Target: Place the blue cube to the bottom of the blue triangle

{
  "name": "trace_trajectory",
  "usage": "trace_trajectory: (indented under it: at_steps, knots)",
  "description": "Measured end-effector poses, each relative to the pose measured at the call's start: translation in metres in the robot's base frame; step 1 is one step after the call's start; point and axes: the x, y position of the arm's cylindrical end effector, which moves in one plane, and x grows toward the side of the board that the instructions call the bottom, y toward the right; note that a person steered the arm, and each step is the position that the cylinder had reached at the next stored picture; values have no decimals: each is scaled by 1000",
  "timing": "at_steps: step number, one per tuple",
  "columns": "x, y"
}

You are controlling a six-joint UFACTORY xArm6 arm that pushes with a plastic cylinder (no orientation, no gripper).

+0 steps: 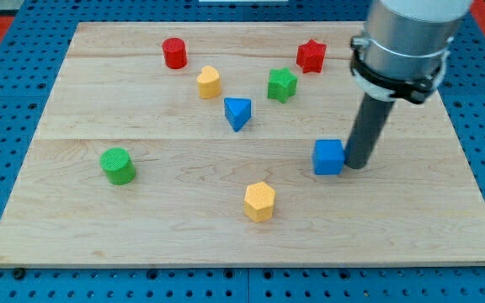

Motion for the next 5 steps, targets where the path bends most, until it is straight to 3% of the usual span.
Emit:
trace_trajectory:
  at_steps: [3,5]
  knots:
    - [-4,-65]
    - [-6,-79]
